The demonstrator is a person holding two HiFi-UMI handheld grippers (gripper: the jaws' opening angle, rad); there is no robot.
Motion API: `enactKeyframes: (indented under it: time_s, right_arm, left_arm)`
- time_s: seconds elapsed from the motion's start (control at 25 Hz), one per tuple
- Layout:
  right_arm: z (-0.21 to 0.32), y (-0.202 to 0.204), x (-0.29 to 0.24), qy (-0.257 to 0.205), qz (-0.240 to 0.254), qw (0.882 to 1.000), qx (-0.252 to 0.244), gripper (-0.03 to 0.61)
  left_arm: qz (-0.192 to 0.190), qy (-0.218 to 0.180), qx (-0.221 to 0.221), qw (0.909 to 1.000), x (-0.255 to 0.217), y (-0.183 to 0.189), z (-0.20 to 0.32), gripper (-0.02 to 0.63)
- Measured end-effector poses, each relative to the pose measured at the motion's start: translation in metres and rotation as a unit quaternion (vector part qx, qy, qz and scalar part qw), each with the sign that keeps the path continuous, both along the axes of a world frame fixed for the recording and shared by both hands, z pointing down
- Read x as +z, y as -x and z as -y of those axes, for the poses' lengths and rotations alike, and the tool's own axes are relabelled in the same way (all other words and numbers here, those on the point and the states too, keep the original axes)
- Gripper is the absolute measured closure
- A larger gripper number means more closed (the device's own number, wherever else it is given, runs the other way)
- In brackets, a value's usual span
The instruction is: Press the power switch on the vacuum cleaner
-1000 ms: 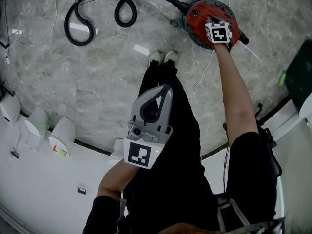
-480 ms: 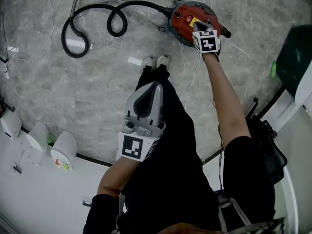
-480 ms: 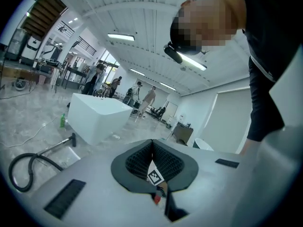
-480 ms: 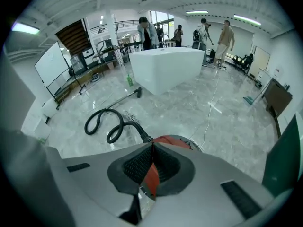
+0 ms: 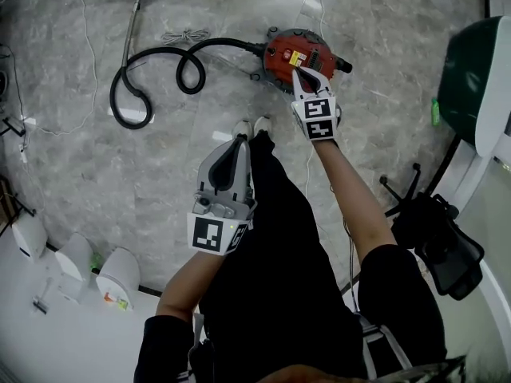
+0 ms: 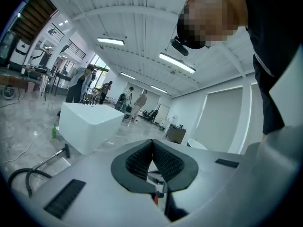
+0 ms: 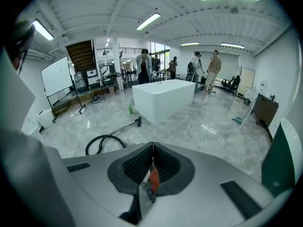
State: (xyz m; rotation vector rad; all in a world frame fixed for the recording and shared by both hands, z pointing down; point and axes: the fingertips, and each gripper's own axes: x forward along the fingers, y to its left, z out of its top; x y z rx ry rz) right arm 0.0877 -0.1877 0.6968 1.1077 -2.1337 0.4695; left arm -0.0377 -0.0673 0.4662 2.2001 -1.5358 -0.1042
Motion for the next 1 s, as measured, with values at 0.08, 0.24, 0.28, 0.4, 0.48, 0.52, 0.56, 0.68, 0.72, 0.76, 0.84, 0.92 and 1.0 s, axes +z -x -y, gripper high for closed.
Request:
enactKeyframes:
  time_s: [0.08,0.24,0.28,0.4,0.48,0.52,0.56,0.68,0.72,0.76,0.84,0.92,1.0]
  right_arm:
    - [-0.007,-0.001,-0.032,-0.019,0.015,1.0,0.015,0.558]
    - [-0.029,0.001,-0.097,-0.061,0.041,0.997,0.032,0.558]
    - [-0.035,0.003,-0.113,-0.071,0.048,0.996,0.033,0.558]
    - [-0.06,0.006,-0.156,-0.102,0.064,0.992,0.034,0.558]
    - [-0.076,0.008,-0.178,-0.122,0.063,0.99,0.035,0.558]
    - [-0.084,0.01,-0.186,-0.128,0.062,0.989,0.036,0.558]
    - [-0.092,0.011,-0.194,-0.13,0.065,0.989,0.039,0.558]
    - [-0.11,0.009,-0.226,-0.142,0.085,0.985,0.057,0.558]
    - [-0.114,0.007,-0.239,-0.152,0.092,0.982,0.064,0.558]
    - [-0.117,0.005,-0.252,-0.164,0.1,0.979,0.071,0.558]
    - [-0.123,0.0,-0.28,-0.189,0.114,0.972,0.078,0.558]
    - [-0.126,-0.004,-0.309,-0.21,0.133,0.965,0.083,0.558]
    - [-0.133,-0.01,-0.335,-0.231,0.146,0.958,0.089,0.558]
  left_arm:
    - [-0.003,-0.002,0.003,1.0,-0.008,-0.001,-0.001,0.595]
    - [-0.006,-0.019,0.022,0.9996,-0.028,-0.007,-0.002,0.595]
    - [-0.006,-0.025,0.029,0.9993,-0.033,-0.009,-0.002,0.595]
    - [-0.005,-0.041,0.048,0.998,-0.05,-0.017,-0.005,0.595]
    - [-0.003,-0.048,0.059,0.9971,-0.06,-0.018,-0.01,0.595]
    - [-0.002,-0.049,0.063,0.9968,-0.064,-0.018,-0.014,0.595]
    - [-0.002,-0.049,0.067,0.9966,-0.066,-0.018,-0.019,0.595]
    - [-0.005,-0.046,0.077,0.996,-0.075,-0.02,-0.029,0.595]
    - [-0.006,-0.049,0.081,0.9955,-0.079,-0.021,-0.029,0.595]
    - [-0.006,-0.055,0.086,0.9948,-0.083,-0.022,-0.029,0.595]
    - [-0.008,-0.072,0.099,0.9925,-0.093,-0.028,-0.024,0.595]
    - [-0.012,-0.09,0.113,0.9895,-0.105,-0.037,-0.018,0.595]
    - [-0.019,-0.103,0.127,0.9864,-0.118,-0.048,-0.018,0.595]
